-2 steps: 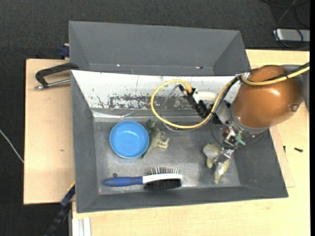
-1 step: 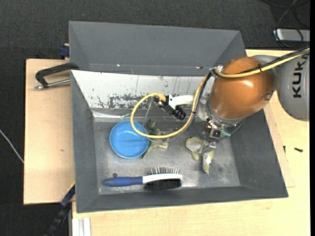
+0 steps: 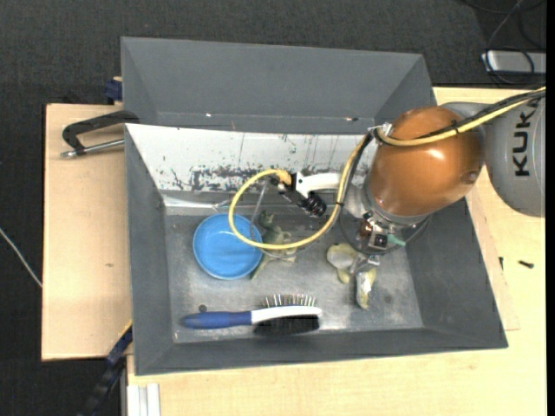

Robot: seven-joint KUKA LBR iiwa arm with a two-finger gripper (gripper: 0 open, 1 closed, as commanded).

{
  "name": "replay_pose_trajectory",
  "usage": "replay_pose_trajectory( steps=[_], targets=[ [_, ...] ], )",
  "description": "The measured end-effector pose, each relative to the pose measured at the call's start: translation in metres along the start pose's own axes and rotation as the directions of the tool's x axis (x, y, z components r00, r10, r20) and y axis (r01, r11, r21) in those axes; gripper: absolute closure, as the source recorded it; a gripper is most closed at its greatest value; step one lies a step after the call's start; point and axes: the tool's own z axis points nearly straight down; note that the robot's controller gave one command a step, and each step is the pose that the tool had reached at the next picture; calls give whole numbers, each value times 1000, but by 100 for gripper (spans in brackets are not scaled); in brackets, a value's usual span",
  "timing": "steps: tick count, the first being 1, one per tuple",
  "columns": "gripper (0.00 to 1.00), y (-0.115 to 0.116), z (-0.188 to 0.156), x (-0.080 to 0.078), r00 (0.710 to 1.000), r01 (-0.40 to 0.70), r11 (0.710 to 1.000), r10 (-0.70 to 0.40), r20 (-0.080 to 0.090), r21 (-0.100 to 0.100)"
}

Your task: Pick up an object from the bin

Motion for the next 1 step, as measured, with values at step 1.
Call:
replay_pose_trajectory(
  steps=[1],
  targets=[
    [100,-42,6,-32,998,68,998,-68,-9,-13]
  ],
)
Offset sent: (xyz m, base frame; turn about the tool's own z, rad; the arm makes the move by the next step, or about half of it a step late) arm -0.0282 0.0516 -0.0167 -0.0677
